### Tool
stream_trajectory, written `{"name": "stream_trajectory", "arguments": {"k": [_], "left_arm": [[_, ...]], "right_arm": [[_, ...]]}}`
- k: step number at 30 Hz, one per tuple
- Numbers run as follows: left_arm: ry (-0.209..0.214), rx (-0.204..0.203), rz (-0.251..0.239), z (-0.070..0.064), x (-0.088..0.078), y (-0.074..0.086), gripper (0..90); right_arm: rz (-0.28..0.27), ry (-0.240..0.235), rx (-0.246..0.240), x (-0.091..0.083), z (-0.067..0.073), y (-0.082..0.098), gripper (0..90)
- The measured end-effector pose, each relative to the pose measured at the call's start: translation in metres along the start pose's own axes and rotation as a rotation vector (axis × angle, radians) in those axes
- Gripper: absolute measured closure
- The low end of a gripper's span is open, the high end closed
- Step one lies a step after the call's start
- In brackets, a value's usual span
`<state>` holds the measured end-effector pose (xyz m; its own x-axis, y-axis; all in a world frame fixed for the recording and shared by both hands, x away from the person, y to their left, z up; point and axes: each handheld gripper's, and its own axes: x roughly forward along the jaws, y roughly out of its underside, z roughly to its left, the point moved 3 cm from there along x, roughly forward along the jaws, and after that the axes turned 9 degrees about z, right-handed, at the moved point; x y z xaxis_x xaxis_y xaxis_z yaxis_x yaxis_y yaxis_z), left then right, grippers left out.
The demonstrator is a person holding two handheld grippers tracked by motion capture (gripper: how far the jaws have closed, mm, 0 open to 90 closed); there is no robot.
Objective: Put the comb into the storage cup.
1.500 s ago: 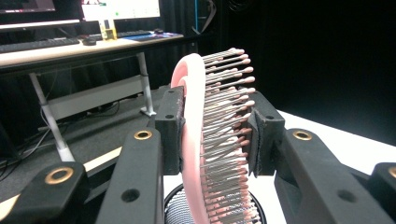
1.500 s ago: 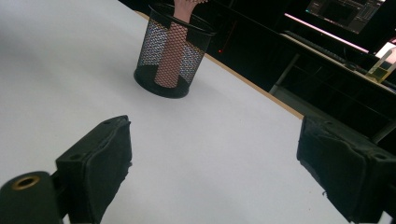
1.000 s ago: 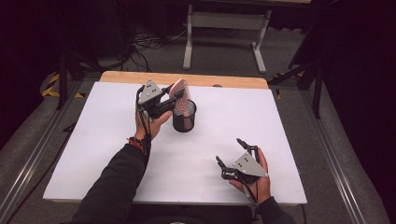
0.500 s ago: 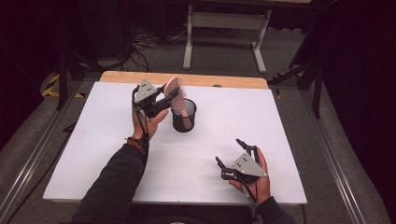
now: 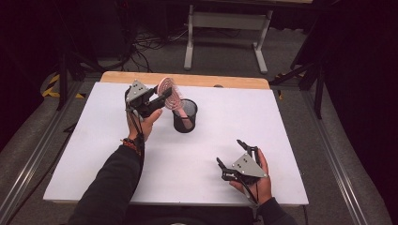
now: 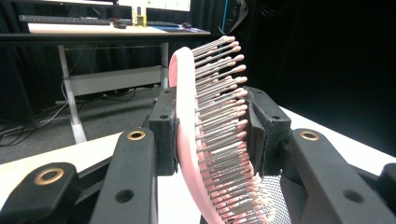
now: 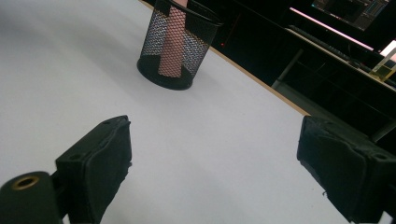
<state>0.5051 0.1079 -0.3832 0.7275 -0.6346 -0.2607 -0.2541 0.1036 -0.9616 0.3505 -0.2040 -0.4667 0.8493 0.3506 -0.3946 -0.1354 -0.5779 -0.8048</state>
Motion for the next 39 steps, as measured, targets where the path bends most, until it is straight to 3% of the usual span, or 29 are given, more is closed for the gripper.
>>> {"name": "stream_trajectory", "arguments": {"k": [8, 22, 28, 29, 39], "left_arm": [[-0.01, -0.01, 0.025, 0.012, -0.005, 0.004, 57.8], [-0.013, 0.023, 0.069, 0.014, -0.006, 0.006, 45.2], [-0.015, 0.057, 0.101, 0.011, -0.002, 0.005, 34.6], [-0.018, 0.059, 0.106, 0.01, -0.002, 0.005, 29.1], [-0.025, 0.069, 0.101, 0.008, 0.001, 0.003, 10.9]], "right_arm": [[0.007, 0.002, -0.006, 0.001, 0.0, 0.001, 10.9], [0.014, -0.004, -0.011, 0.002, 0.001, 0.001, 10.9], [0.014, -0.005, -0.003, 0.002, 0.001, 0.002, 10.9], [0.013, -0.003, -0.005, 0.001, 0.001, 0.002, 10.9], [-0.008, 0.006, -0.007, -0.001, 0.0, 0.0, 11.1]]}}
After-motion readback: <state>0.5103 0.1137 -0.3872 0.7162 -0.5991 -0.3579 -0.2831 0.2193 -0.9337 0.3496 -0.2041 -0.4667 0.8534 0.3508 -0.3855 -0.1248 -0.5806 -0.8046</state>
